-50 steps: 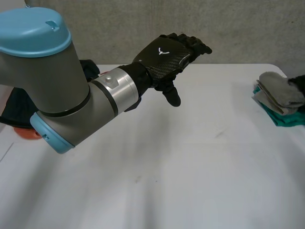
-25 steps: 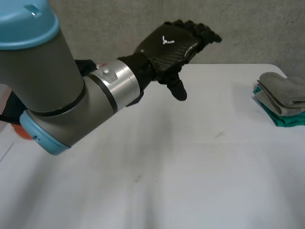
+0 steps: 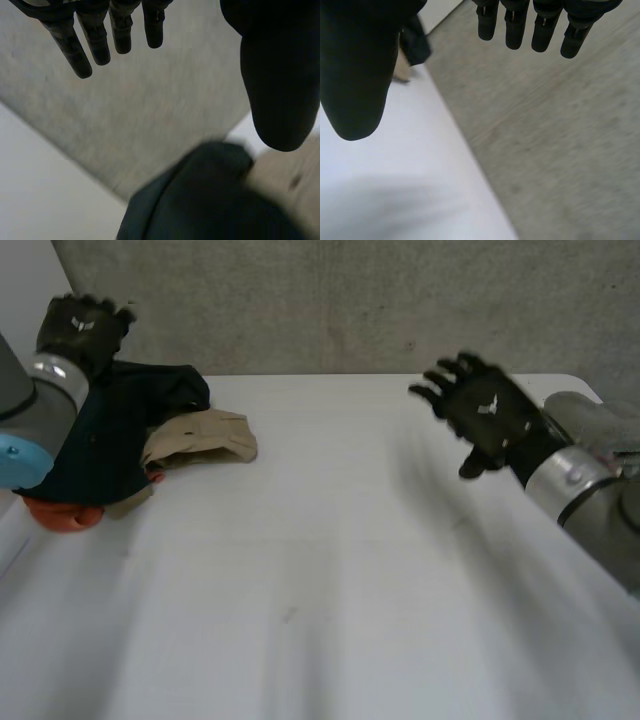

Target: Fold the laundry.

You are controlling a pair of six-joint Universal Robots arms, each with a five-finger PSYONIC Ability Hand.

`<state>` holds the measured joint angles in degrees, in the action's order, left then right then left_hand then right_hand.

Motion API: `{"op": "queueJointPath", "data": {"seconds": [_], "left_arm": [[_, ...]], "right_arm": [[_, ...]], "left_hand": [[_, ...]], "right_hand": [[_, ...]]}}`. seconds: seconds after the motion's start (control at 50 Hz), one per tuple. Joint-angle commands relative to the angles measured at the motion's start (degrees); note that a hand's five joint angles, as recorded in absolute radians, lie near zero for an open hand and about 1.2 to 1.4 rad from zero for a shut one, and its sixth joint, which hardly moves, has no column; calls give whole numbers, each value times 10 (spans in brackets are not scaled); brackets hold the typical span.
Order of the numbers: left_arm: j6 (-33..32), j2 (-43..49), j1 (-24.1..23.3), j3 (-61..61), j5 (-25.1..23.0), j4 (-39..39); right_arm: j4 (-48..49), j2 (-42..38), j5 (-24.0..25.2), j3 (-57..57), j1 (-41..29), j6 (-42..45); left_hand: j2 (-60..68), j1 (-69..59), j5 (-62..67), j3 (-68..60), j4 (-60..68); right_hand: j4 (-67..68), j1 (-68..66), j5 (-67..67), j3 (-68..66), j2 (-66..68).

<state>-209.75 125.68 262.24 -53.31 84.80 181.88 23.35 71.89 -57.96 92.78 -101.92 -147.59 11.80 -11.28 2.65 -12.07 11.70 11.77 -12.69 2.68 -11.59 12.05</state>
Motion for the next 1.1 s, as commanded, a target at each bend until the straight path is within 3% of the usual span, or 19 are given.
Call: {"op": "queueJointPath", "data": {"seconds": [0.02,0.1,0.18,0.2,0.24,0.32,0.44,0.56,0.68,0.78,0.88,1.02,1.1], "left_arm": [[-88,141,56,66,-21,70],[-95,203,78,101,-48,86],[-94,241,86,134,-69,86],[-94,249,88,142,-75,86],[-94,251,87,144,-69,89],[-94,240,75,139,-52,109],[-55,96,28,97,-7,138],[67,-16,-27,50,-7,139],[190,-124,-117,-35,-12,145],[239,-102,-189,-60,-9,145],[248,-12,-273,-56,-6,139],[287,71,-334,-61,-13,120],[316,79,-356,-71,-38,103]], "right_arm": [[-2,-11,-7,54,3,42],[-2,-12,-8,66,10,55],[-2,-13,-9,76,11,56],[-2,-13,-9,78,12,57],[-2,-13,-9,78,12,57],[0,-12,-10,78,12,57],[0,-10,-31,72,11,55],[0,-2,-59,69,12,54],[1,19,-80,65,17,50],[-1,22,-93,65,22,49],[-1,20,-102,71,25,49],[-1,19,-102,69,32,49],[-2,18,-102,67,36,49]], "left_hand": [[19,-25,11,-17,20],[85,-90,76,-82,86],[241,-246,233,-238,242],[441,-447,433,-439,442],[681,-686,672,-678,682],[682,-687,674,-679,683],[682,-687,674,-679,683],[682,-687,674,-679,683],[682,-687,674,-679,683],[682,-687,674,-679,683],[682,-687,674,-679,683],[682,-687,674,-679,683],[162,-167,153,-159,163]], "right_hand": [[-18,27,-27,16,-21],[-18,27,-27,16,-21],[-18,27,-27,16,-21],[-18,27,-27,16,-21],[-18,27,-27,16,-21],[-18,27,-27,16,-21],[-18,27,-27,16,-21],[-18,27,-27,16,-21],[-18,27,-27,16,-21],[-18,27,-27,16,-21],[-18,27,-27,16,-21],[-18,27,-27,16,-21],[-18,27,-27,16,-21]]}}
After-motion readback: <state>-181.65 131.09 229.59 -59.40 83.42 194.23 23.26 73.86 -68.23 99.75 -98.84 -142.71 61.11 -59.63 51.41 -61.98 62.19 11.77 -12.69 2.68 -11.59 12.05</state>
